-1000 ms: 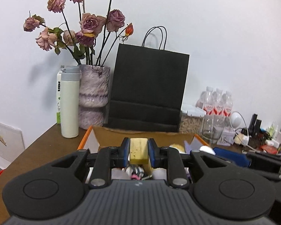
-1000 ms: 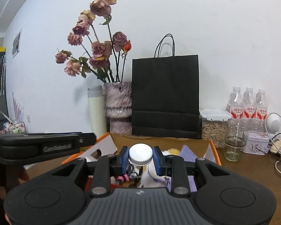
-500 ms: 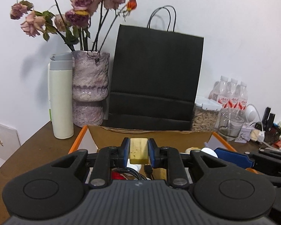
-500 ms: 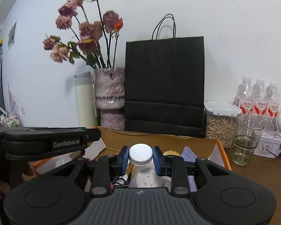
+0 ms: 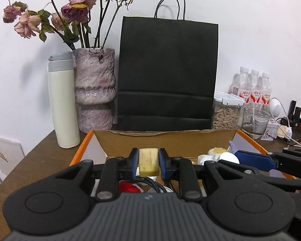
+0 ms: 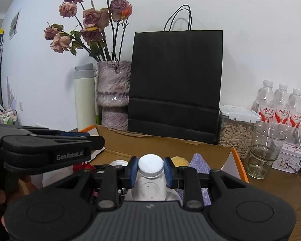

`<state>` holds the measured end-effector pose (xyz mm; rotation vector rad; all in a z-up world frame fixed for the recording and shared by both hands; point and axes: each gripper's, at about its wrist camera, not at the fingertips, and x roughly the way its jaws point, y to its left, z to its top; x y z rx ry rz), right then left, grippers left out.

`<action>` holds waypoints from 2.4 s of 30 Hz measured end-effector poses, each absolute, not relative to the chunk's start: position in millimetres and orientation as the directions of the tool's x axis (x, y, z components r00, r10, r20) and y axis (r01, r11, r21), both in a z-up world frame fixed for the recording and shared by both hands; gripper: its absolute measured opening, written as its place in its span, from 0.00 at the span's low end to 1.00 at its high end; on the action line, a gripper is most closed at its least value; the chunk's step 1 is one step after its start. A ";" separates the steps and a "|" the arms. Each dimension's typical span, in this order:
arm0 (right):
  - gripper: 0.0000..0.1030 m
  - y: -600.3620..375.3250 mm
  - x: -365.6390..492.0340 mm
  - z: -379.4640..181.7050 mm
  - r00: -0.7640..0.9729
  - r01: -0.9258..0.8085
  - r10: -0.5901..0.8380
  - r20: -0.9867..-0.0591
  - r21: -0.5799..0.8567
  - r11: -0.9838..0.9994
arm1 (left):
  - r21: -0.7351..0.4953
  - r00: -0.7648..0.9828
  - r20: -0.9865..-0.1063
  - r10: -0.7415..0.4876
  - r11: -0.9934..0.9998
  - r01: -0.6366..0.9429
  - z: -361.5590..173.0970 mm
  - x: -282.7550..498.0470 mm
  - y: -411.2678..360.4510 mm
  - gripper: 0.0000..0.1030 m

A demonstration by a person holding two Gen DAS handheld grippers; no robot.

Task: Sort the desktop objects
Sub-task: 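Carry the cap and yellow block into the box and open both grippers, then withdraw both grippers from the box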

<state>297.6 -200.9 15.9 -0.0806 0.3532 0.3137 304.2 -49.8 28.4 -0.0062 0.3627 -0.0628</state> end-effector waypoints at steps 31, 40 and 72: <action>1.00 -222.4 252.1 27.5 0.939 -0.171 0.164 -0.301 0.002 0.985 | -0.035 0.976 -0.219 0.012 0.999 -0.020 41.3 241.5 -38.3 1.00; 1.00 -226.7 194.8 26.3 0.944 -0.147 0.134 -0.302 -0.018 0.989 | -0.002 0.974 -0.226 0.009 1.000 -0.010 35.6 185.3 -35.1 1.00; 1.00 -223.4 127.6 1.3 0.905 -0.199 0.188 -0.381 0.009 0.980 | 0.048 0.957 -0.292 -0.003 0.999 0.017 -0.6 117.0 -36.6 1.00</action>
